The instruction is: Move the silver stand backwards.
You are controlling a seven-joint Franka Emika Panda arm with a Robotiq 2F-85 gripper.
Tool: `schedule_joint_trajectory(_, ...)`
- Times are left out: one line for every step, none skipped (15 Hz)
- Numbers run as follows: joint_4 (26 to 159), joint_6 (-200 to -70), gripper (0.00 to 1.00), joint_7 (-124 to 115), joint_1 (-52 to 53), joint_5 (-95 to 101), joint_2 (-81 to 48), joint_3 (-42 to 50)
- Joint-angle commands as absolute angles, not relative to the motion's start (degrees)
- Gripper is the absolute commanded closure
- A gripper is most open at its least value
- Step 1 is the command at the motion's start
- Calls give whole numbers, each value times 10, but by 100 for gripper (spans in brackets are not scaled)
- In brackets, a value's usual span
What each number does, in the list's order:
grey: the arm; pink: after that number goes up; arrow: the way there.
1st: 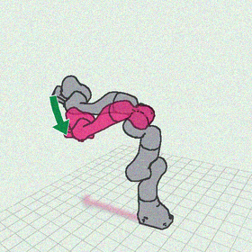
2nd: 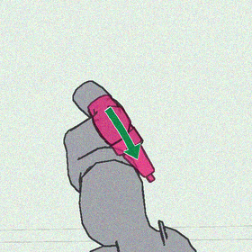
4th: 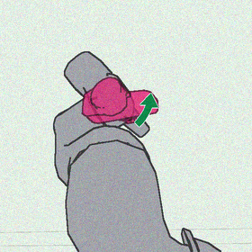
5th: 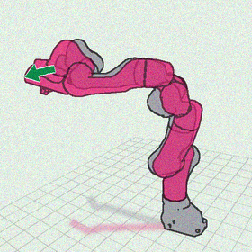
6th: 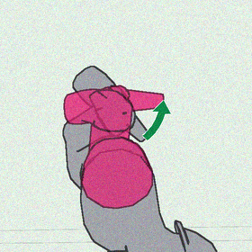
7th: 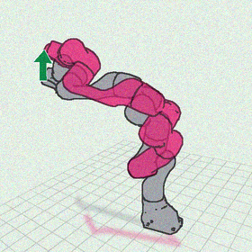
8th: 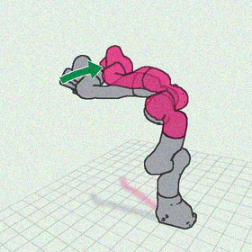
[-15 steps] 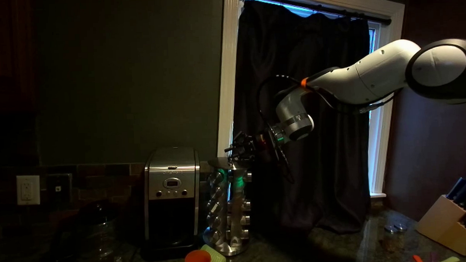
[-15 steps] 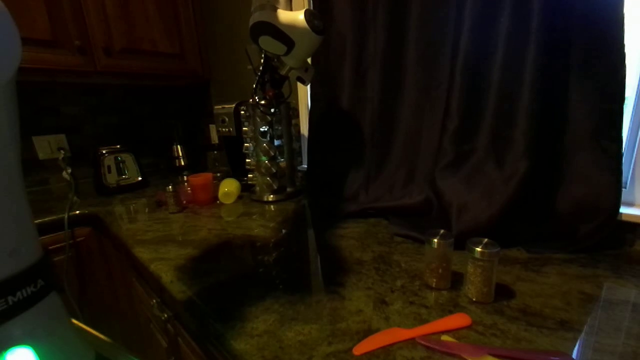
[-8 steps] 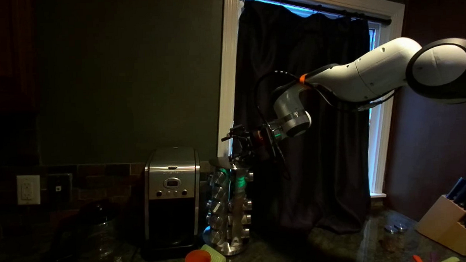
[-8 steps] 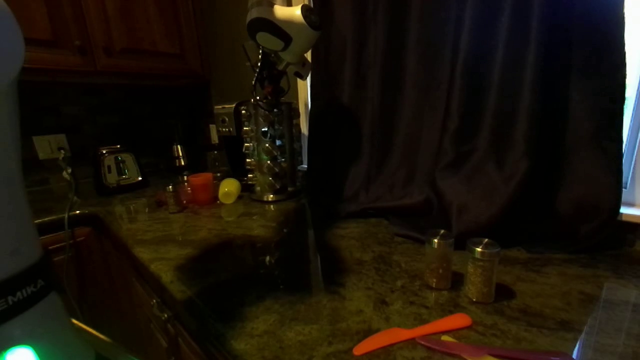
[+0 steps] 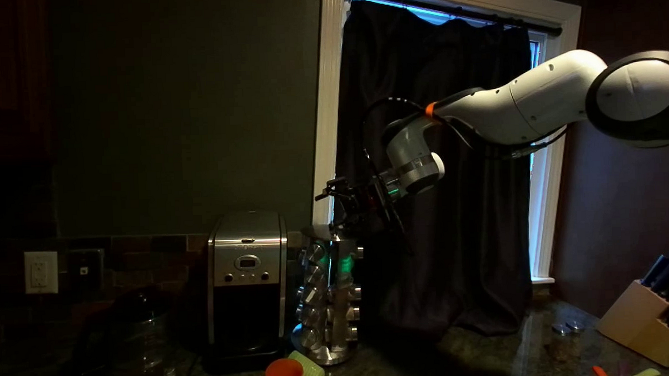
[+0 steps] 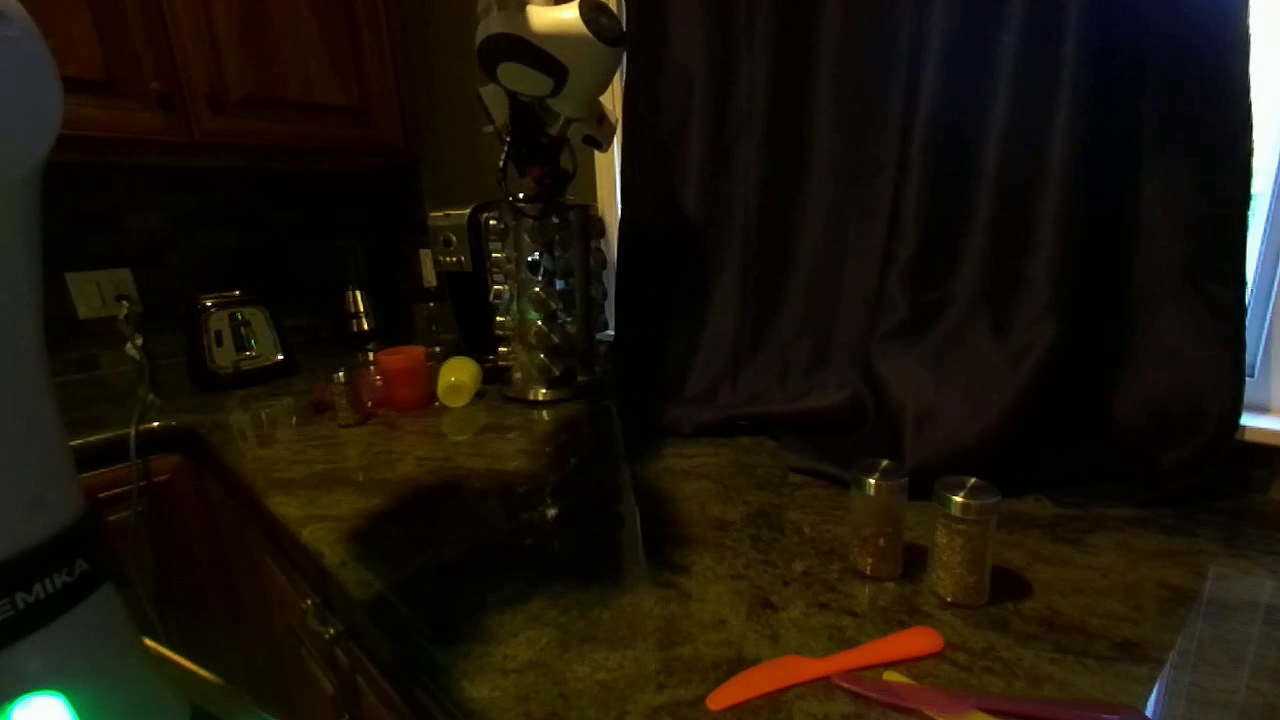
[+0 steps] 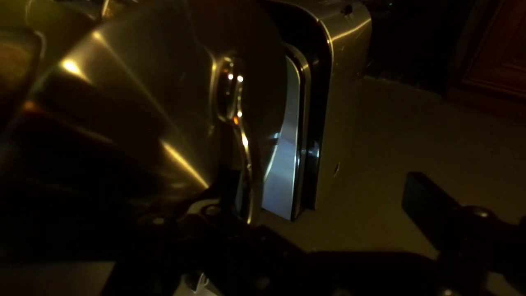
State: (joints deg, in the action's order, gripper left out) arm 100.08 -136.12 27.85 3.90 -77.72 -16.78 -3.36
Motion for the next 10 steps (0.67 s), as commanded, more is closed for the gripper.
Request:
schedule_joint_trajectory(1012,-1422,0,261,50,-757,-156,-34)
schedule_joint_trajectory(1015,-1435,0,254,53,-752,-153,-35)
schedule_joint_trajectory(1020,-1448,0,244,56,-746,-150,-35)
schedule_joint_trajectory(1027,-1456,0,230,59,-738,-146,-36)
schedule_joint_trajectory(1031,-1464,0,219,60,-732,-143,-37)
schedule_joint_trajectory(1036,-1465,0,205,60,-723,-140,-37)
schedule_joint_trajectory(1042,-1455,0,185,58,-714,-136,-38)
schedule_joint_trajectory(1044,-1446,0,167,55,-709,-133,-38)
schedule_joint_trajectory(1046,-1439,0,151,52,-705,-131,-37)
schedule_joint_trajectory(1046,-1435,0,136,49,-702,-131,-36)
